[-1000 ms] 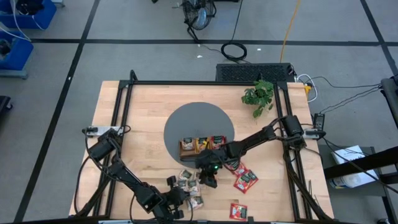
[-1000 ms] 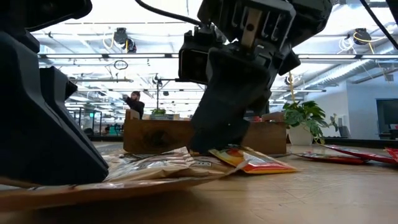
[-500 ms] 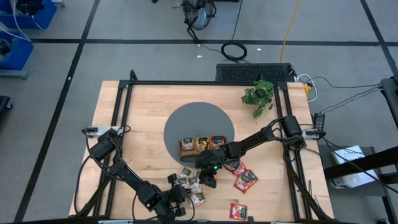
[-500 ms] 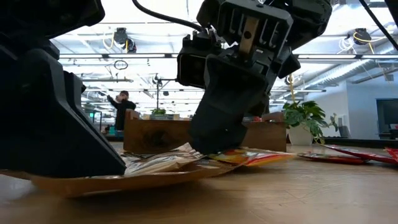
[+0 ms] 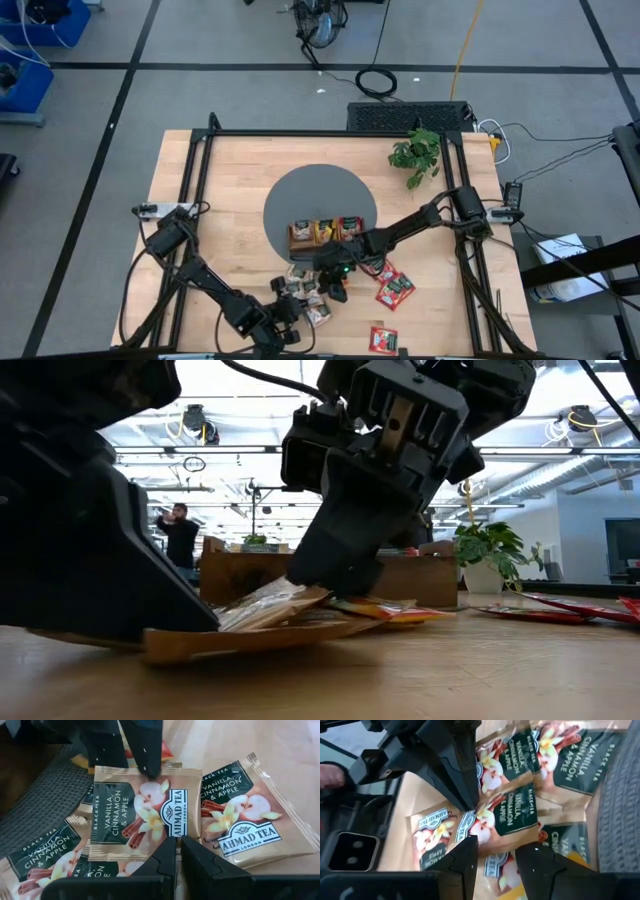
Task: Pick & Place Tea
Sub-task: Put the brown tea bag into the left section of the wooden organizer
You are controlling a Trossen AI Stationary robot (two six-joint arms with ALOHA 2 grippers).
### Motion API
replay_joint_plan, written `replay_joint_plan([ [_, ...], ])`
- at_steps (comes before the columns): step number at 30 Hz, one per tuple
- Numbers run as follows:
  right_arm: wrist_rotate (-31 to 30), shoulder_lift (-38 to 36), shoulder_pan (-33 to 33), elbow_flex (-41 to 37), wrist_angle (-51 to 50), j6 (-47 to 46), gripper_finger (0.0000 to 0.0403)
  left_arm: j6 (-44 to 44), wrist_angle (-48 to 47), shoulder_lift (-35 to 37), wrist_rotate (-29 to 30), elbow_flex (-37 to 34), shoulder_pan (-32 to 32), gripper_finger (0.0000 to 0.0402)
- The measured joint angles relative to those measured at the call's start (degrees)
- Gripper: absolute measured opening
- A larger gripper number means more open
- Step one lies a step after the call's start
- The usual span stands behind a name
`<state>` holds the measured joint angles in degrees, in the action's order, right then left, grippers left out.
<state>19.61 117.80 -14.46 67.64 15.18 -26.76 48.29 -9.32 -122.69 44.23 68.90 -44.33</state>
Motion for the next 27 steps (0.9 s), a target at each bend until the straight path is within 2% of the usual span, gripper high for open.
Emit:
replay_joint_plan([
  [8, -4.3, 0.0, -1.0, 0.0, 0.5, 2.4, 0.0105, -0.2, 0.0, 0.0, 0.8, 0.0, 0.3, 0.0037],
  [17, -4.7, 0.0, -1.8, 0.0, 0.5, 11.1, 0.0007, -2.2, 0.5, 0.0, 1.5, 0.0, 0.0, 0.0037],
  [27, -4.6, -0.7, -1.8, 0.0, 1.3, 14.6, 0.0003, -8.9, 0.0, 1.3, 1.2, 1.1, -1.4, 0.0037],
])
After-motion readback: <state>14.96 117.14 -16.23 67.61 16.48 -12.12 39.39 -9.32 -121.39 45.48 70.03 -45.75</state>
